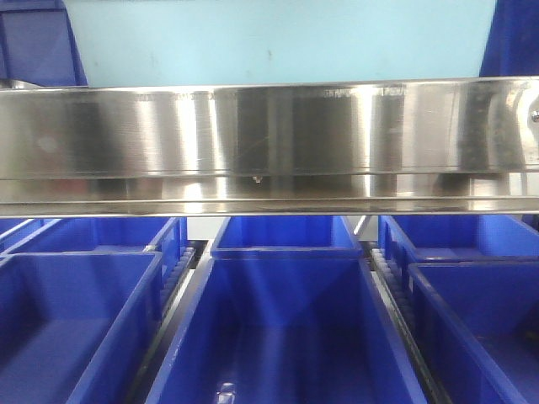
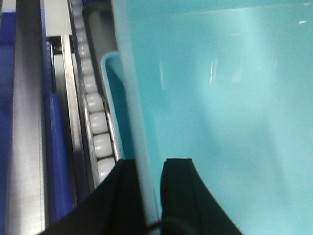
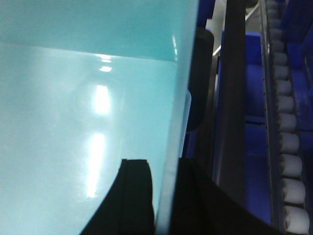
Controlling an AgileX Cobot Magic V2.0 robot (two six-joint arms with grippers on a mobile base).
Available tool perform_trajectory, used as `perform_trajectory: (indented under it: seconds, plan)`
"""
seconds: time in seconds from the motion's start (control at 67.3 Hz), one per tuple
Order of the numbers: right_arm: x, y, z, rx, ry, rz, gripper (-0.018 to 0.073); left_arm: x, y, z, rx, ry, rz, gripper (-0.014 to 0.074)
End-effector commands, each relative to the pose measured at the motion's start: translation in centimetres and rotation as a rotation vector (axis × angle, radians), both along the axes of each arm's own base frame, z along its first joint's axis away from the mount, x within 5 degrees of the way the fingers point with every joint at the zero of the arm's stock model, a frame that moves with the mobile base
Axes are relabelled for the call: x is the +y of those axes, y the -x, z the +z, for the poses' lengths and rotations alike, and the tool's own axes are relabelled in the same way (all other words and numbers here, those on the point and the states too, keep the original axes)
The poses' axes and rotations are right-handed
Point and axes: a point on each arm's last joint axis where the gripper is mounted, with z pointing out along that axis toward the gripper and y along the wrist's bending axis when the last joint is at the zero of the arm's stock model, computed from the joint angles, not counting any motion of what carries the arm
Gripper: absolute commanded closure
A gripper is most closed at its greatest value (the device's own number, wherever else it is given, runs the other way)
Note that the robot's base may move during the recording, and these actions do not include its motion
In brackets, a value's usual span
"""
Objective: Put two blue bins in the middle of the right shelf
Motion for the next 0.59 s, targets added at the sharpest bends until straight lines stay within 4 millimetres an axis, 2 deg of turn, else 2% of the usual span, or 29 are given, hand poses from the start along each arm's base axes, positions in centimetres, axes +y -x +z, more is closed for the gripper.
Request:
perform_trajectory:
  seconds: [0.0,0.074,0.149,0.223,0.327,0.401,0.49,0.579]
  plan:
    - [0.46,0.29,0.32,0.002,-0.027,0.029,0.0711,-0.86,0.62,0.24,0.034,0.053,-0.041,0.0707]
    - [0.46,0.29,0.32,0.001,-0.027,0.029,0.0694,-0.83,0.60,0.25,0.031,0.050,-0.040,0.0692]
    - [0.45,0.31,0.30,0.005,-0.026,0.029,0.0606,-0.77,0.57,0.24,0.028,0.043,-0.037,0.0616]
    - [0.44,0.35,0.25,0.011,-0.023,0.030,0.0452,-0.77,0.57,0.24,0.027,0.042,-0.038,0.0492]
    - [0.42,0.43,0.16,0.024,-0.019,0.031,0.0160,-0.77,0.57,0.24,0.027,0.042,-0.038,0.0282]
    - [0.37,0.60,0.11,0.039,-0.014,0.032,-0.0006,-0.77,0.57,0.24,0.027,0.042,-0.038,0.0134]
    - [0.29,0.79,0.21,0.054,-0.004,0.033,-0.0007,-0.73,0.61,0.30,0.021,0.035,-0.043,0.0022]
    - [0.14,0.98,0.46,0.061,0.009,0.031,0.0000,-0.48,0.71,0.51,0.006,0.018,-0.036,-0.0013]
